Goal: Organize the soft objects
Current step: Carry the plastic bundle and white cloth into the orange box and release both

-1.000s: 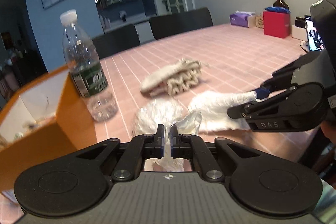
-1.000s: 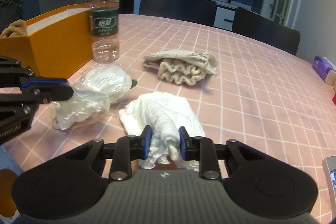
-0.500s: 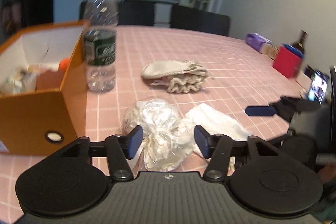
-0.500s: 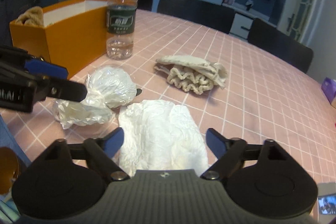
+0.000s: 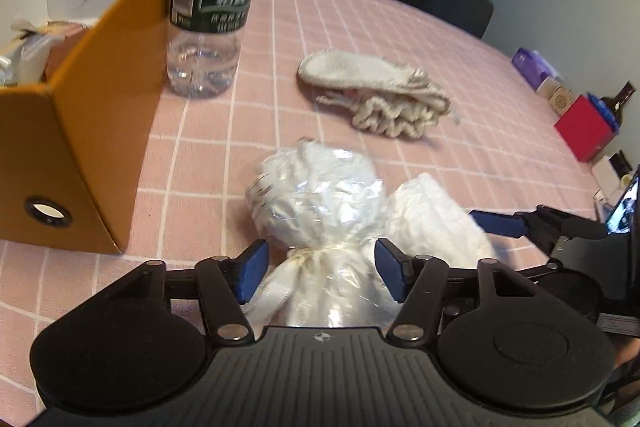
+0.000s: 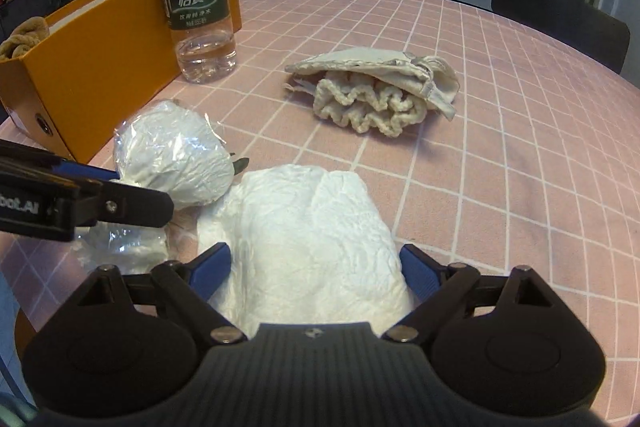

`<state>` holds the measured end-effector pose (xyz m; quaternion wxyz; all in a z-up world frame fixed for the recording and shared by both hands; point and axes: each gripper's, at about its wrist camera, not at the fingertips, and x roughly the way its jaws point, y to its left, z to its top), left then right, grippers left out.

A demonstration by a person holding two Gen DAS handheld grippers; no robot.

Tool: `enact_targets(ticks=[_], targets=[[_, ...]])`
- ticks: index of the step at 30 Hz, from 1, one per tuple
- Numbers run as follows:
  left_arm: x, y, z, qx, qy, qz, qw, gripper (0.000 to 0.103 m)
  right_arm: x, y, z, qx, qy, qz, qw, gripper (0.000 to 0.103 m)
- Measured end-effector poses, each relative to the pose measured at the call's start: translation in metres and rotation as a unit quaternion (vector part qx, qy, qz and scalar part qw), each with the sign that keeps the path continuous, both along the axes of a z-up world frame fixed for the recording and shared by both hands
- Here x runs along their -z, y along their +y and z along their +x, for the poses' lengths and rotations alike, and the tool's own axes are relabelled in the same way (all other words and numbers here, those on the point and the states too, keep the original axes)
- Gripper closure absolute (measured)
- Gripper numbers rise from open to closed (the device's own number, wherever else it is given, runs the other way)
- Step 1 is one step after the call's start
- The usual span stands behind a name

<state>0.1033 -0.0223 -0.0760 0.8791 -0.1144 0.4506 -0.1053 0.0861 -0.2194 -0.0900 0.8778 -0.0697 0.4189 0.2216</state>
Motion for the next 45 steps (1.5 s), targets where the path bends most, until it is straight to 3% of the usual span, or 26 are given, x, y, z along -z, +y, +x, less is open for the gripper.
enact_targets(ticks=[5,15,18,24,34,37,40,45], targets=[[0.004,-0.005,0.003,0.008,-0.005,0.015,0.9998,0.049,0.000,0.000,-0.004,-0.001,-0.008,0.004,1.000,0.020],[0.004,-0.005,0.000,0.014,-0.021,0.021,0.9995,0.057,-0.007,0.008,-0.020,-0.014,-0.032,0.004,0.999,0.071],[0.004,-0.006,-0.003,0.017,-0.031,0.025,0.9991,0.058,-0.009,0.008,-0.021,-0.013,-0.035,0.011,0.999,0.079],[-0.001,-0.005,-0.017,0.021,-0.060,0.027,0.9976,0.060,-0.016,0.000,-0.023,0.010,-0.029,0.036,0.999,0.081],[-0.047,0.007,-0.055,0.018,-0.138,0.034,0.9897,0.060,-0.065,0.003,-0.042,0.002,-0.079,0.067,0.995,0.081],[-0.063,0.017,-0.067,0.010,-0.162,0.039,0.9860,0.060,-0.081,0.008,-0.043,-0.010,-0.084,0.093,0.992,0.081],[-0.078,0.036,-0.074,0.001,-0.176,0.046,0.9834,0.060,-0.098,0.023,-0.044,-0.033,-0.103,0.088,0.990,0.081],[-0.103,0.070,-0.077,-0.010,-0.183,0.089,0.9789,0.060,-0.129,0.062,-0.040,-0.087,-0.134,0.080,0.984,0.081]])
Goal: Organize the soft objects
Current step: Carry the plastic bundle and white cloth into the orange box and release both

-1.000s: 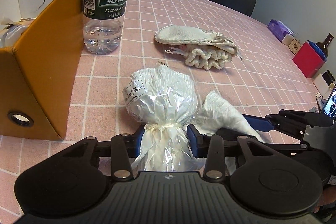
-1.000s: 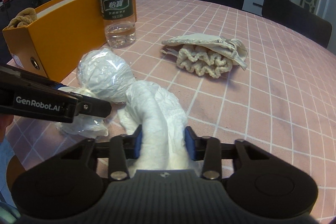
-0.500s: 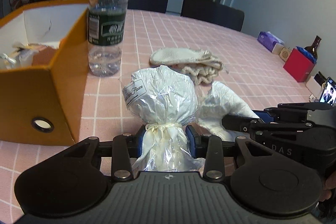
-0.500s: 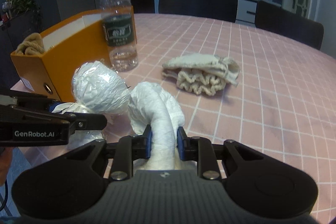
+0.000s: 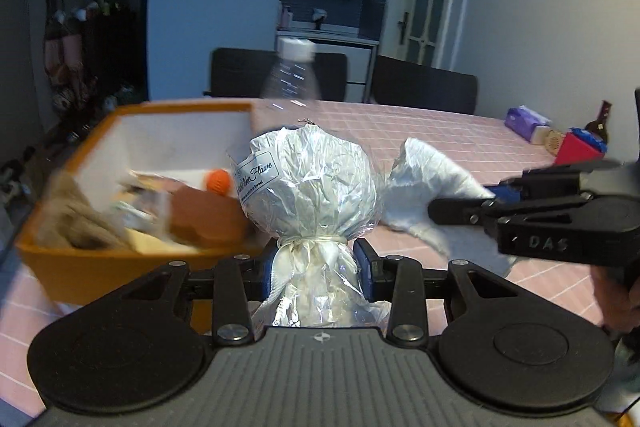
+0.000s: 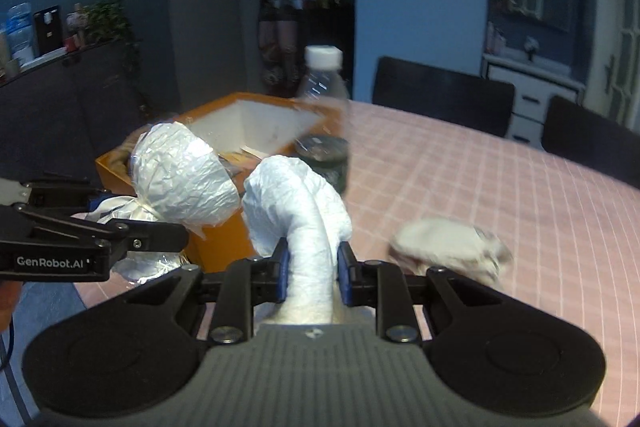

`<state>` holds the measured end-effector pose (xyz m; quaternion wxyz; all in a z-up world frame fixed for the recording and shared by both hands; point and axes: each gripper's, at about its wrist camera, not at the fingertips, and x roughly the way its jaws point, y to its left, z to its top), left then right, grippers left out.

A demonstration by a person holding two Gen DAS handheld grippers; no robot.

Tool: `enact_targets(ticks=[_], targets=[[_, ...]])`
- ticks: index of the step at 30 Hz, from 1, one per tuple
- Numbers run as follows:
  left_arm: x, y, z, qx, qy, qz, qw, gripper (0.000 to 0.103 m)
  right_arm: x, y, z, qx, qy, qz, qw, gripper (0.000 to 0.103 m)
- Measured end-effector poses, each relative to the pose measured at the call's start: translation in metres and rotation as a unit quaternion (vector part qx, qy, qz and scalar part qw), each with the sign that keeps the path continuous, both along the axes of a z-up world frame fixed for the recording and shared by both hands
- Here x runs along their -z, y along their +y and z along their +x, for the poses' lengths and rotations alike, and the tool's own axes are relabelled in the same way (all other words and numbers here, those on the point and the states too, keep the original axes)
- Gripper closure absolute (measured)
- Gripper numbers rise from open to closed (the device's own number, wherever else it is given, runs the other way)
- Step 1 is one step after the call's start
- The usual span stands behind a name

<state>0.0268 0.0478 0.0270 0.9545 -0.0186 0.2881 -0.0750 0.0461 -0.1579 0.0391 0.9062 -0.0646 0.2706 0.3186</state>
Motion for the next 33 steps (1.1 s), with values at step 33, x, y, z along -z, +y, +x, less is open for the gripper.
enact_targets(ticks=[33], targets=[[0.013,0.116,0.141,-0.026,0.231,0.074,0.9697,0.057,0.031,0.235,0.148,-0.121,0.143,-0.165,0.968,0.079]])
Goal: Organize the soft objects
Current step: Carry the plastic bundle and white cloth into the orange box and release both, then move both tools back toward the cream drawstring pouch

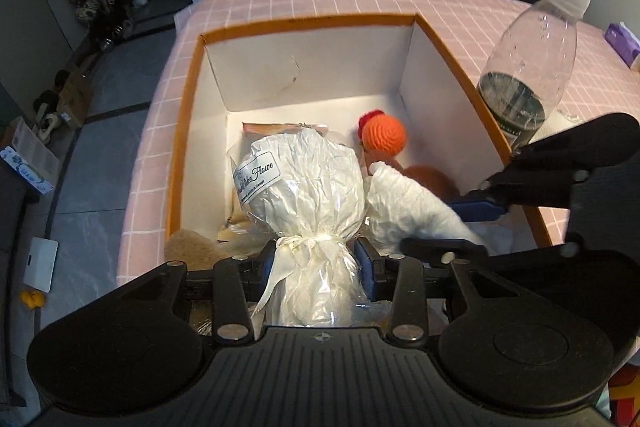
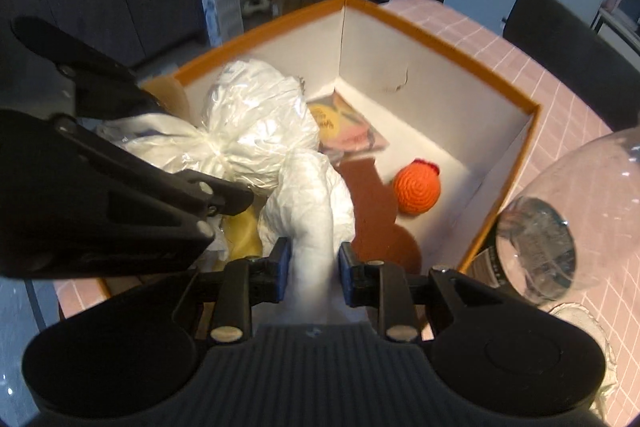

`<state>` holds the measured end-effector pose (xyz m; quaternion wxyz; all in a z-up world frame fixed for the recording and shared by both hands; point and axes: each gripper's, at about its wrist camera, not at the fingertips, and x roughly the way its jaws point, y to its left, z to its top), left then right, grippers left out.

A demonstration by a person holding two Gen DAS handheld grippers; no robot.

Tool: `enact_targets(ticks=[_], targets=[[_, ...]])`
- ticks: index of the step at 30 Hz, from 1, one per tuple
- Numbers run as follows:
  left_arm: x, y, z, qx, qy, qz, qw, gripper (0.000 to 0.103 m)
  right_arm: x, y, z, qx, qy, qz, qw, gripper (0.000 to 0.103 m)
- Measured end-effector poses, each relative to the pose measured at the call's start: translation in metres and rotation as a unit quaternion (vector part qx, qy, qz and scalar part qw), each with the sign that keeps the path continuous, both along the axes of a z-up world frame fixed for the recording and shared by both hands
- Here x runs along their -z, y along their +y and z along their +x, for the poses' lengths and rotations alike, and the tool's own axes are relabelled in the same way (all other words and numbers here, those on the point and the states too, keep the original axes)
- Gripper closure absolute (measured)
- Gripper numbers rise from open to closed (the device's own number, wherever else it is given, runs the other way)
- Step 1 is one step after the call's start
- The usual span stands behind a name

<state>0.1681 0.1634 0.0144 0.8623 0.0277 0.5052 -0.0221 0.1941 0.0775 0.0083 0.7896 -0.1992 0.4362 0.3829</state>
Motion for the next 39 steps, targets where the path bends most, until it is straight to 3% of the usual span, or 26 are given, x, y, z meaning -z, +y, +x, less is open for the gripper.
enact_targets(ticks=[4,8,13,15,18,20,22,27,32,36,39], targets=[[0.004,0.001,0.001,0.006,0.008,-0.013,0.9999,0.046,0.003,0.000,-0.006,-0.027,-0.013,-0.019,0.999,0.069],[-0.001,0.005,0.001,0.014,0.009,-0.043,0.9989,0.032,-0.004,-0.002,-0.012,-0.057,-0.038,-0.038,0.997,0.065],[-0.019,0.008,-0.006,0.018,-0.015,-0.067,0.9974,0.028,-0.017,-0.013,-0.014,-0.075,-0.056,-0.042,0.995,0.062],[-0.027,0.009,-0.008,0.021,-0.032,-0.068,0.9970,0.031,-0.020,-0.020,-0.016,-0.079,-0.060,-0.037,0.994,0.063],[-0.031,0.006,-0.010,0.026,-0.040,-0.058,0.9972,0.048,-0.020,-0.025,-0.018,-0.079,-0.064,-0.035,0.994,0.068],[-0.023,0.002,-0.006,0.027,-0.024,-0.044,0.9984,0.065,-0.017,-0.025,-0.020,-0.079,-0.067,-0.039,0.994,0.073],[-0.012,0.001,-0.004,0.027,-0.007,-0.033,0.9991,0.071,-0.013,-0.024,-0.020,-0.080,-0.069,-0.039,0.994,0.075],[0.016,-0.003,-0.002,0.030,0.026,-0.020,0.9990,0.073,-0.011,-0.025,-0.023,-0.076,-0.074,-0.038,0.994,0.075],[0.011,-0.004,-0.003,0.027,0.018,-0.015,0.9994,0.072,-0.019,-0.033,-0.026,-0.065,-0.082,-0.021,0.994,0.075],[-0.003,-0.009,-0.017,0.028,-0.016,-0.003,0.9995,0.072,-0.031,-0.048,-0.034,-0.058,-0.091,0.007,0.994,0.075],[-0.018,-0.022,-0.040,0.040,-0.080,0.024,0.9957,0.068,-0.045,-0.067,-0.044,-0.048,-0.101,0.043,0.993,0.074]])
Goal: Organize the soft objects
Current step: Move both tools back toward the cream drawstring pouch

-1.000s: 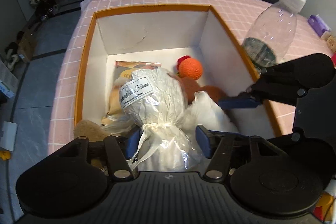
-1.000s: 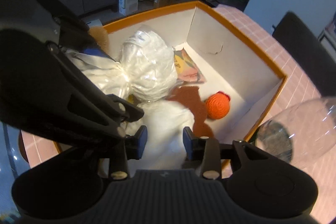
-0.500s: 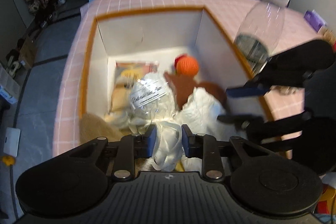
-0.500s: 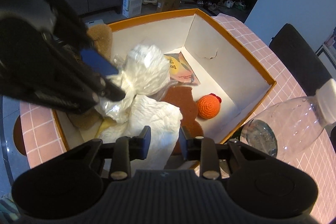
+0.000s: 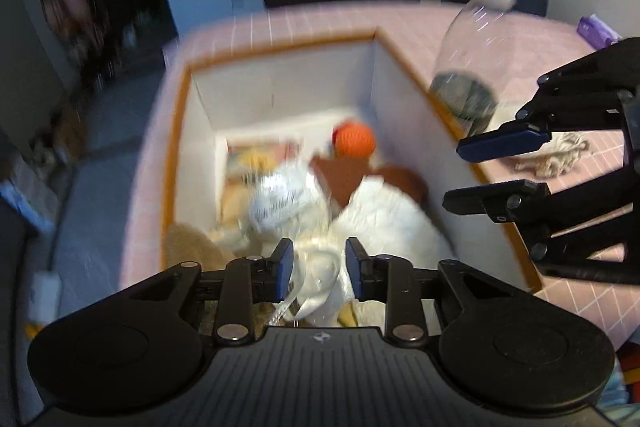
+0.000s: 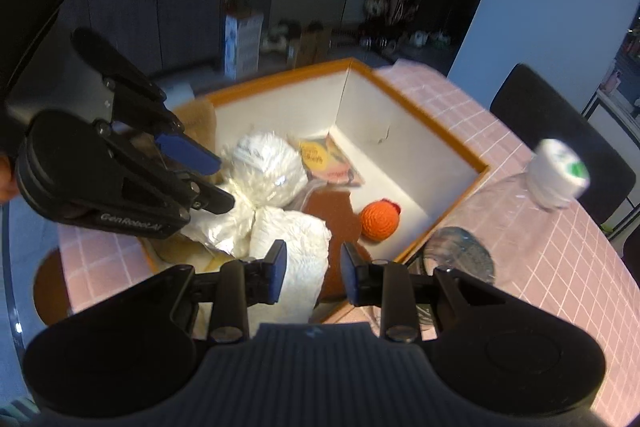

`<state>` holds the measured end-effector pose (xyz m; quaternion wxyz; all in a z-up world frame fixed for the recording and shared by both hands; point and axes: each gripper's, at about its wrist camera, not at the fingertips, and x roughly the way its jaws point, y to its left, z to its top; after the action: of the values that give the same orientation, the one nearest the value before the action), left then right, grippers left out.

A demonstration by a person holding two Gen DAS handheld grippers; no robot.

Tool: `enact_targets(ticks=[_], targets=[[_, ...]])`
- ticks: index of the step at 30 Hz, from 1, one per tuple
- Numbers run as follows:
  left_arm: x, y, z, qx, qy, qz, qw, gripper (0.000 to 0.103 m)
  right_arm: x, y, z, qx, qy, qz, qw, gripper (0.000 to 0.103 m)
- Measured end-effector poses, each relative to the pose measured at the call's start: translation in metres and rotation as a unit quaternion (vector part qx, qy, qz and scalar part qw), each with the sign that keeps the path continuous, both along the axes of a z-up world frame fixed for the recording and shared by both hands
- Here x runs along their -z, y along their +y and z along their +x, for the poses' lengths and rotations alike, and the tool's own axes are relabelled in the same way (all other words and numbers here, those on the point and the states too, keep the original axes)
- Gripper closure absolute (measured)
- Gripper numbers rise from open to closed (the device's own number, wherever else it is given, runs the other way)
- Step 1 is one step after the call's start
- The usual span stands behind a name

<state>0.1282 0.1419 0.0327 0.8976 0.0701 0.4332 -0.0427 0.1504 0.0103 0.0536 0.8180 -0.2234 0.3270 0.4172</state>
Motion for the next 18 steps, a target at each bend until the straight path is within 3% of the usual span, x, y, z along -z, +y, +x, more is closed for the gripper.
enact_targets(ticks=[4,9,15,18], targets=[[-0.015,-0.029,-0.033,0.029,-0.091,0.022,0.9952,0.067,-0.011,-0.039,-0.012,0.029,-0.007,0.063,0.998,0.074],[-0.017,-0.070,-0.063,0.069,-0.165,-0.016,0.9837,0.066,-0.006,-0.095,-0.024,0.093,-0.013,0.109,0.990,0.068],[0.001,-0.118,-0.066,0.110,-0.189,-0.098,0.9709,0.066,0.017,-0.159,-0.042,0.183,-0.035,0.124,0.975,0.063],[0.016,-0.142,-0.060,0.128,-0.196,-0.119,0.9647,0.066,0.035,-0.186,-0.051,0.222,-0.043,0.116,0.967,0.060]])
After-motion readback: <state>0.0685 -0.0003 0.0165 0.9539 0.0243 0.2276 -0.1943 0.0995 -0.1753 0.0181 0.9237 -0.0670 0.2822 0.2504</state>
